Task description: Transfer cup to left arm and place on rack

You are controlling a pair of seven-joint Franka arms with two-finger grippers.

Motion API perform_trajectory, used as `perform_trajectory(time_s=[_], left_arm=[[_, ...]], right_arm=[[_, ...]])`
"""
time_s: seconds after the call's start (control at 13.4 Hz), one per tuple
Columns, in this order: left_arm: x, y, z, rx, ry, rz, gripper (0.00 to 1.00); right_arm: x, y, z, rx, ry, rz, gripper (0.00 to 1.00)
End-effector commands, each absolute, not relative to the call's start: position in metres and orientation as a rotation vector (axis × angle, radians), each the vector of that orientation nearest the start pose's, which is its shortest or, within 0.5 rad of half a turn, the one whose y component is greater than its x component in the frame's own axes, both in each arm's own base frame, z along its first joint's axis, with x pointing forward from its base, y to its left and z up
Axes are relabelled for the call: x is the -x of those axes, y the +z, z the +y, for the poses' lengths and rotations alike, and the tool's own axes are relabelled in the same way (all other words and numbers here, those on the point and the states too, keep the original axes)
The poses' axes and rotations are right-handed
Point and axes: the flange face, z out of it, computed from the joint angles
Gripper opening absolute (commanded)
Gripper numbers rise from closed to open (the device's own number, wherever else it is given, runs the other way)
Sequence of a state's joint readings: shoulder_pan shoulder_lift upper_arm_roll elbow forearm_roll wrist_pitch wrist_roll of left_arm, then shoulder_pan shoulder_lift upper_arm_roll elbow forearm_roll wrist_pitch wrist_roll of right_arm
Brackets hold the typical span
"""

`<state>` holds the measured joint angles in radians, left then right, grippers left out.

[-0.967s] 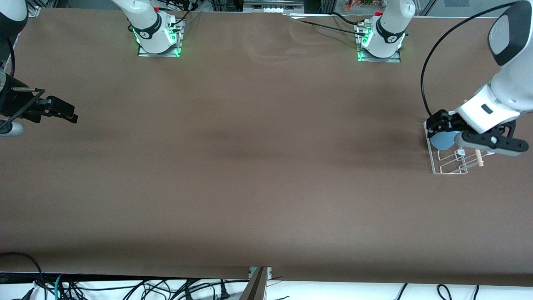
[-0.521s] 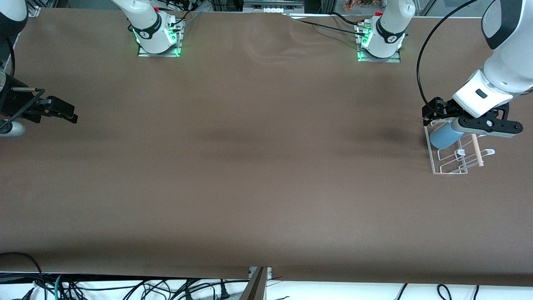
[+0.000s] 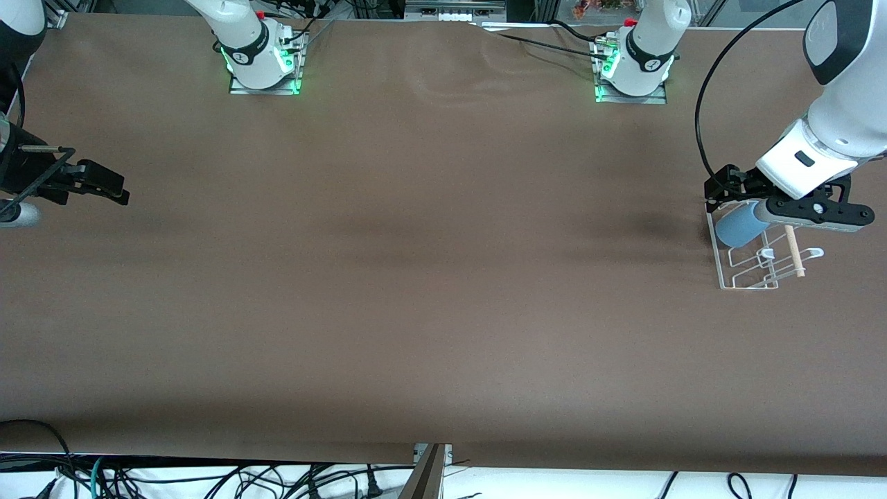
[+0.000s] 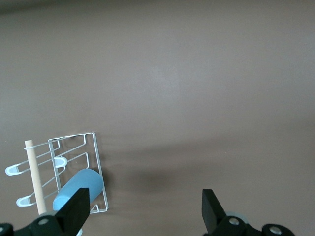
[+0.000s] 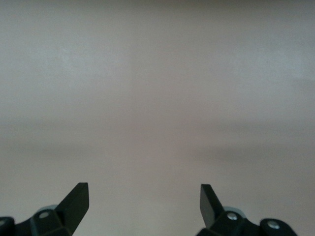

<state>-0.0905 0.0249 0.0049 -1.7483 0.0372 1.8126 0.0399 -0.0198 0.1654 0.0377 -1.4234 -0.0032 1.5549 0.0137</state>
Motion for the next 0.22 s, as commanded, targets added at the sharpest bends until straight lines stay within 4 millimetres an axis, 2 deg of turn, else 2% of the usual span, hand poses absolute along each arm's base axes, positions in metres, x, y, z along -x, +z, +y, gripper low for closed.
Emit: perform_trajectory(time_s=[0.0,0.15], left_arm=[[-0.5781,0.5484,-0.0479,3.112,-0.030,0.198,1.00],[-0.5776,0.5480,-0.0479,3.112,-0.022,0.201,1.00]], right_arm=[[-0.5979,0.6031,0.0090,3.126,0.055,0.010,1.00],[-0.5979,0.6031,0.0090,3.126,0.055,0.010,1.00]])
